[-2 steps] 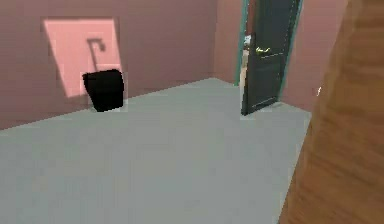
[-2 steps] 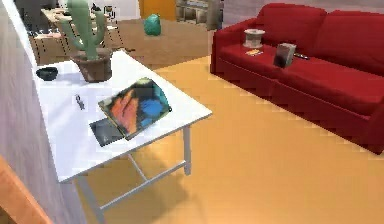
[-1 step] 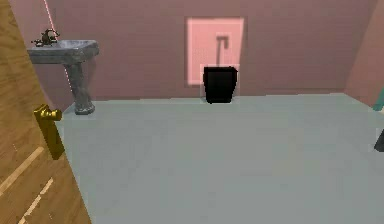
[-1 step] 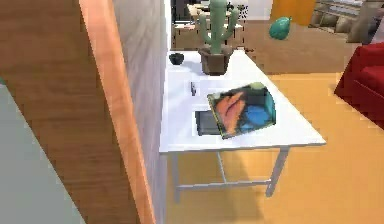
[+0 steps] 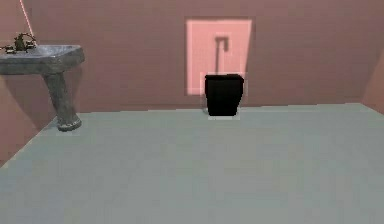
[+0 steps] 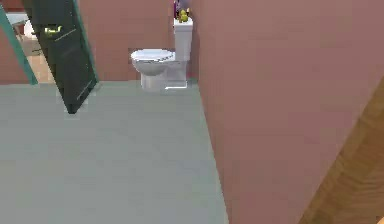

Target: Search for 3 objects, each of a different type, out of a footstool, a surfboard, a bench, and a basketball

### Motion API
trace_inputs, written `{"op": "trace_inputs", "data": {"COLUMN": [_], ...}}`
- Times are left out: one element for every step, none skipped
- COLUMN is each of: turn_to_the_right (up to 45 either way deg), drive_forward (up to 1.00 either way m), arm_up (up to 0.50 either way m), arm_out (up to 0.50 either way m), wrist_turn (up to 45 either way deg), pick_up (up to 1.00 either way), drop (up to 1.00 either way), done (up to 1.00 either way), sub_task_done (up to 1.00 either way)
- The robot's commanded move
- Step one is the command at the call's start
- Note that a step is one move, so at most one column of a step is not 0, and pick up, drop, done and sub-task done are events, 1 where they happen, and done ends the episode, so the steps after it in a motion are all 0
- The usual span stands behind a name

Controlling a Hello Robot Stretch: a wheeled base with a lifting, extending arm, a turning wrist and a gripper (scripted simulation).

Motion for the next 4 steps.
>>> {"op": "trace_inputs", "data": {"turn_to_the_right": [39.0, 0.0, 3.0, 0.0], "drive_forward": [0.0, 1.0, 0.0, 1.0], "arm_up": [0.0, 0.0, 0.0, 0.0], "arm_out": [0.0, 0.0, 0.0, 0.0], "wrist_turn": [0.0, 0.0, 0.0, 0.0], "pick_up": [0.0, 0.0, 0.0, 0.0], "drop": [0.0, 0.0, 0.0, 0.0], "done": [0.0, 0.0, 0.0, 0.0], "sub_task_done": [0.0, 0.0, 0.0, 0.0]}}
